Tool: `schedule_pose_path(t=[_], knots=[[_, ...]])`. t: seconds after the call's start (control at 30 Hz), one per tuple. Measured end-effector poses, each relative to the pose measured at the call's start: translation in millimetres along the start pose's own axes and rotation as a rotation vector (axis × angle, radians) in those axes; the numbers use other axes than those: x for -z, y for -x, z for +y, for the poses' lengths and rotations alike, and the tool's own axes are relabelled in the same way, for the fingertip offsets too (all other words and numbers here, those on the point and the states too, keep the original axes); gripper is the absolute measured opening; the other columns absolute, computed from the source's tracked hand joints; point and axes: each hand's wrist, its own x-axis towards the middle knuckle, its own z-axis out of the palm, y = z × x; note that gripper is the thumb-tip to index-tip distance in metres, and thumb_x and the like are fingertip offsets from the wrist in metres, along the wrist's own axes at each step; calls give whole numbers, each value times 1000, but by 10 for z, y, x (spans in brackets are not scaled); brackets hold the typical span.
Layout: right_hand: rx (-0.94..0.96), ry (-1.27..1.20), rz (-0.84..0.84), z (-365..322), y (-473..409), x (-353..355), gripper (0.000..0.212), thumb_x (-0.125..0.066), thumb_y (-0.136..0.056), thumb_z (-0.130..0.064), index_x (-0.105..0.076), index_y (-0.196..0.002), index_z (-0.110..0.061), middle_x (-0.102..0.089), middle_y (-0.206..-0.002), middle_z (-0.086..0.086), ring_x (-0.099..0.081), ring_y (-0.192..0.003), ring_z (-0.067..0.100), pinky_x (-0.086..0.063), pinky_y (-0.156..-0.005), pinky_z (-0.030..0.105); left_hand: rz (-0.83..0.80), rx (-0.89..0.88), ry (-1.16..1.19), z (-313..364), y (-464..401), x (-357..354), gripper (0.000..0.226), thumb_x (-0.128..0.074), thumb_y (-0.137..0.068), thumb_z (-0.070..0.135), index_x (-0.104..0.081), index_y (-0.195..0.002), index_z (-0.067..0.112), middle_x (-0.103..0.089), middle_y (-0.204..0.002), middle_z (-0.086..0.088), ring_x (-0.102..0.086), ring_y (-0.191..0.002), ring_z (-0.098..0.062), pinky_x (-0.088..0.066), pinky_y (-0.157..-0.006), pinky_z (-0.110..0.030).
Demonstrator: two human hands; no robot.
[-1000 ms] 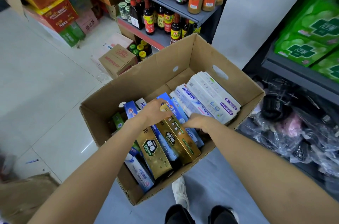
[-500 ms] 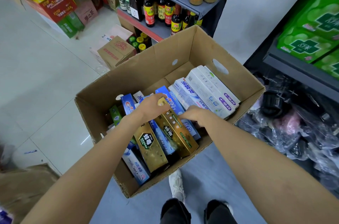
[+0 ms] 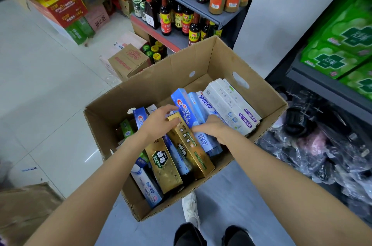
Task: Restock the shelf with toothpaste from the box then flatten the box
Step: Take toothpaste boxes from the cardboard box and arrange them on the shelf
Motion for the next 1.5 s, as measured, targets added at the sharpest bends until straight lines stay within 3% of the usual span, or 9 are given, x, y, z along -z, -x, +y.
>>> schedule_pose_path(t=[0.3, 0.43, 0.53, 0.63, 0.9, 1.0, 1.13, 1.3, 1.5], knots=[[449, -158, 118, -356, 812, 888, 35, -79, -72, -9, -61, -100, -20, -70, -91, -3, -68, -77, 3, -54, -69, 19, -81, -109, 640, 1388, -65, -194, 18, -55, -95, 29, -62, -107, 17, -69, -100, -1, -65, -88, -14, -55, -77, -31], [507, -345, 190, -155, 1256, 1523, 27, -71, -82, -15, -59, -106, -14, -70, -95, 0, -67, -77, 6, -52, -70, 21, -63, -182, 674, 2175, -62, -504, 11, -57, -93, 23, -62, -102, 18, -69, -88, 0, -66, -67, -8, -55, -56, -23], [514, -521, 351, 155, 1552, 2118, 28, -66, -86, -26, -56, -108, -11, -67, -106, 11, -66, -83, 18, -53, -77, 31, -97, -207, 710, 2843, -24, -880, 7, -58, -92, 25, -62, -95, 19, -69, -89, -5, -65, -68, -16, -52, -63, -28], [576, -612, 503, 583, 1975, 2796, 11, -61, -90, -19, -61, -97, -11, -69, -84, 5, -64, -67, 12, -53, -61, 23, -157, -276, 732, 3578, 128, -1414, 6, -58, -92, 24, -61, -91, 18, -67, -75, 2, -63, -54, -7, -50, -51, -20], [448, -822, 700, 1801, 3022, 4521, 33, -40, -98, -30, -63, -77, -18, -69, -59, 2, -62, -48, 17, -51, -55, 28, -292, -318, 808, 5128, 582, -2911, 11, -58, -91, 23, -58, -80, 20, -67, -73, 3, -63, -67, -16, -53, -69, -34], [432, -866, 633, 2216, 3407, 5035, 40, -48, -92, -47, -70, -80, -16, -73, -72, 8, -67, -57, 22, -56, -57, 32, -333, -327, 824, 5637, 715, -3431, 12, -59, -90, 27, -59, -80, 20, -68, -79, 0, -64, -71, -18, -52, -74, -36], [517, -759, 654, 2656, 3698, 5572, 34, -63, -87, -31, -65, -113, -9, -71, -94, 14, -66, -73, 27, -56, -68, 33, -378, -356, 733, 6145, 749, -3929, 16, -65, -86, 36, -61, -88, 21, -70, -84, 0, -66, -73, -17, -54, -70, -33], [556, -690, 831, 2911, 3827, 6279, 10, -62, -89, -20, -60, -94, -11, -69, -76, 8, -64, -57, 17, -54, -55, 26, -401, -453, 617, 6705, 604, -4348, 24, -67, -86, 33, -59, -102, 17, -69, -97, 0, -64, -79, -11, -52, -69, -30], [395, 100, 1272, 3034, 3646, 7408, 12, -65, -87, -23, -63, -99, -19, -62, -98, 6, -58, -88, 25, -42, -68, 17, -433, -395, 653, 7278, 117, -4677, 28, -67, -85, 31, -55, -104, 15, -65, -83, 2, -61, -70, -11, -51, -62, -28]])
